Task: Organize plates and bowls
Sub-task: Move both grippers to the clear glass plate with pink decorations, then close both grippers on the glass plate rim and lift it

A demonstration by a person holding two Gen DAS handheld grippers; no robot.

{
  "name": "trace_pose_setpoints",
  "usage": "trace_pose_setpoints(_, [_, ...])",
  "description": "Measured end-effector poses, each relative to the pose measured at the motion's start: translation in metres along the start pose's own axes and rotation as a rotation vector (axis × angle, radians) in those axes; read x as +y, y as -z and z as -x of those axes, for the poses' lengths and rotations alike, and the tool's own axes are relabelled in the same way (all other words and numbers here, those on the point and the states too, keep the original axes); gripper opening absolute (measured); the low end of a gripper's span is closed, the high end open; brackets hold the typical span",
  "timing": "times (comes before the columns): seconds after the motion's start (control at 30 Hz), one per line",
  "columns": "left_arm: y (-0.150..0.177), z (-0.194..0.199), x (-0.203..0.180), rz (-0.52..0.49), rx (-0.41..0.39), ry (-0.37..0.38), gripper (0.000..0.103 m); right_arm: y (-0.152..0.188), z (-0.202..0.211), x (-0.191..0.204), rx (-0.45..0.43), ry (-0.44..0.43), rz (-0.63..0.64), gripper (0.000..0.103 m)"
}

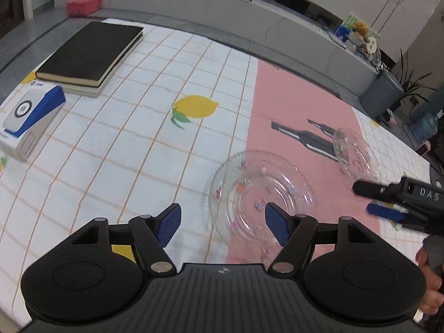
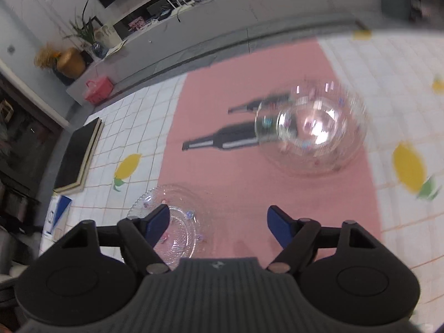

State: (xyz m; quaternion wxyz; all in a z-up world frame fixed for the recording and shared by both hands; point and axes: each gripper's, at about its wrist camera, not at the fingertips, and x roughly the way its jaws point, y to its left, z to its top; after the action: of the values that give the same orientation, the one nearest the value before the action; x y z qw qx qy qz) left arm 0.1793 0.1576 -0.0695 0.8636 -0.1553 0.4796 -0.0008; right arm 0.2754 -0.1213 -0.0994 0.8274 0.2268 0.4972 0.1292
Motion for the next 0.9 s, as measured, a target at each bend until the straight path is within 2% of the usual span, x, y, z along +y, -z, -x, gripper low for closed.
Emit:
trace_pose_setpoints(0.07, [-0.001, -0.008, 0.003, 0.026, -0.016, 0.015, 0.081, 0.002, -0.014, -0.007, 0.027, -0.061, -0.043, 0.072])
trace_pose_setpoints(0.2, [-0.001, -0.027, 0.014, 0.075, 0.017, 0.107, 0.080, 0.005, -0.032, -0.005, 0.046, -0.064, -0.002, 0.068])
trace_pose_setpoints(0.27, [0.001, -0.035, 0.018, 0.084, 0.028, 0.112, 0.078, 0.006, -0.040, -0.010, 0.072, -0.111, -0.017, 0.068])
trace_pose_setpoints(0.33, [0.003, -0.042, 0.020, 0.084, 0.037, 0.111, 0.076, 0.005, -0.046, -0.018, 0.103, -0.142, -0.055, 0.058])
trace_pose_setpoints(0.4, [0.005, -0.048, 0.020, 0.080, 0.039, 0.119, 0.075, 0.006, -0.050, -0.024, 0.108, -0.154, -0.078, 0.058])
trace_pose_setpoints(0.43, [0.006, -0.051, 0.022, 0.085, 0.038, 0.131, 0.074, 0.006, -0.050, -0.026, 0.105, -0.164, -0.078, 0.054])
trace_pose_setpoints(0.53, [0.007, -0.054, 0.024, 0.099, 0.017, 0.190, 0.074, 0.005, -0.053, -0.031, 0.109, -0.204, -0.092, 0.052])
trace_pose_setpoints(0.6, [0.010, -0.056, 0.025, 0.103, -0.006, 0.223, 0.074, 0.006, -0.059, -0.034, 0.126, -0.267, -0.094, 0.051])
trace_pose_setpoints(0.67, [0.012, -0.056, 0.021, 0.074, -0.020, 0.224, 0.075, 0.009, -0.069, -0.038, 0.178, -0.350, -0.127, 0.049])
trace_pose_setpoints(0.77, [0.015, -0.055, 0.015, 0.041, -0.034, 0.211, 0.079, 0.011, -0.073, -0.050, 0.176, -0.399, -0.205, 0.048])
trace_pose_setpoints(0.87, [0.019, -0.054, 0.015, 0.061, -0.059, 0.219, 0.076, 0.012, -0.073, -0.054, 0.161, -0.388, -0.222, 0.033])
trace_pose_setpoints(0.9, [0.020, -0.054, 0.017, 0.078, -0.066, 0.227, 0.075, 0.013, -0.073, -0.054, 0.156, -0.376, -0.223, 0.026])
